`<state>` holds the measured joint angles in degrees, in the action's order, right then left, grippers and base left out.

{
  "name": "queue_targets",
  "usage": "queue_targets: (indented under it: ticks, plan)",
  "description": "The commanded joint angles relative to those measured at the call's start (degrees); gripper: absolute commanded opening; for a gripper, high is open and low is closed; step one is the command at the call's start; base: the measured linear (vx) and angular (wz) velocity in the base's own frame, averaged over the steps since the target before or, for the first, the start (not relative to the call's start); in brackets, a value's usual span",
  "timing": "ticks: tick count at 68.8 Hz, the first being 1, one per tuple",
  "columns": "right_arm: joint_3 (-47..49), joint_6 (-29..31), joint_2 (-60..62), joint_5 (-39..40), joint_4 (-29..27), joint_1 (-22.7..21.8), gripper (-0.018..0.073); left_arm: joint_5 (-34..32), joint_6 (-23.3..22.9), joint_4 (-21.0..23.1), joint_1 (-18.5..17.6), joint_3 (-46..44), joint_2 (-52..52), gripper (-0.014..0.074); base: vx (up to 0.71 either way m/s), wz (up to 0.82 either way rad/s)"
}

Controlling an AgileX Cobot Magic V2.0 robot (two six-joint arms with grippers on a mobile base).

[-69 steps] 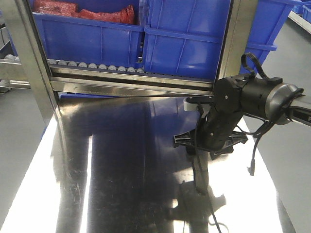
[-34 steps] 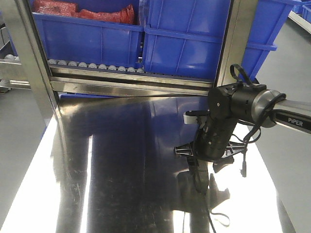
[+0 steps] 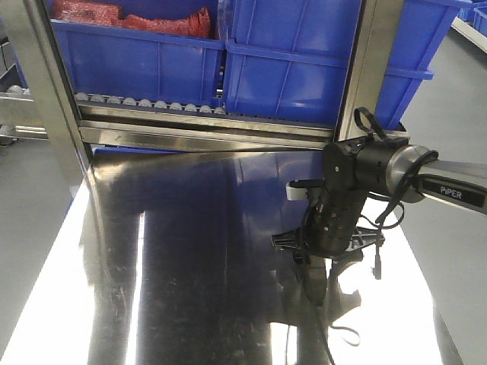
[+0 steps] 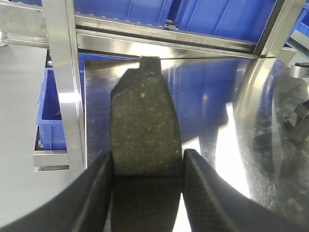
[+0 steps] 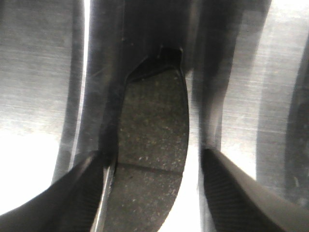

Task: Move and align brake pads A on conveyor
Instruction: 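Close the right gripper on the brake pad and lift it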

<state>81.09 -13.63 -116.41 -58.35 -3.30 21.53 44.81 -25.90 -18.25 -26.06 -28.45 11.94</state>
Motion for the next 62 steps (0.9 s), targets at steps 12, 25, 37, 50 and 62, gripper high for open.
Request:
queue_targets:
  ticks: [12,25,37,50,62]
  plan:
    - [1.67,-0.20,3.05,0.76,1.20,-0.24,0.0175,-4.98,-0.02,-1.09,-0.20,-1.48,0.70,-0.0006,0.00,0.00]
    - [1.21,-0.20,7.90,3.89,3.30,-0.24,-0.0017,-4.98,-0.02,-1.09,-0.20,-1.48,0.70,-0.0006,0.00,0.00]
    - [-0.06,-0.22,15.78,5.58,8.26,-0.39,-0.0011,-4.98,-0.02,-1.09,-0.20,-1.48,0.70,-0.0006,0.00,0.00]
    - [-7.87,-4.10,27.57,12.19,13.39,-0.39,-0.0008,-4.98,-0.02,-1.09,-0.20,-1.48,0.70,-0.0006,0.00,0.00]
    - [-17.84,-7.21,39.41,17.91,17.69,-0.39,-0.0007,-4.98,-0.02,-1.09,-0.20,-1.48,0.70,-0.0006,0.00,0.00]
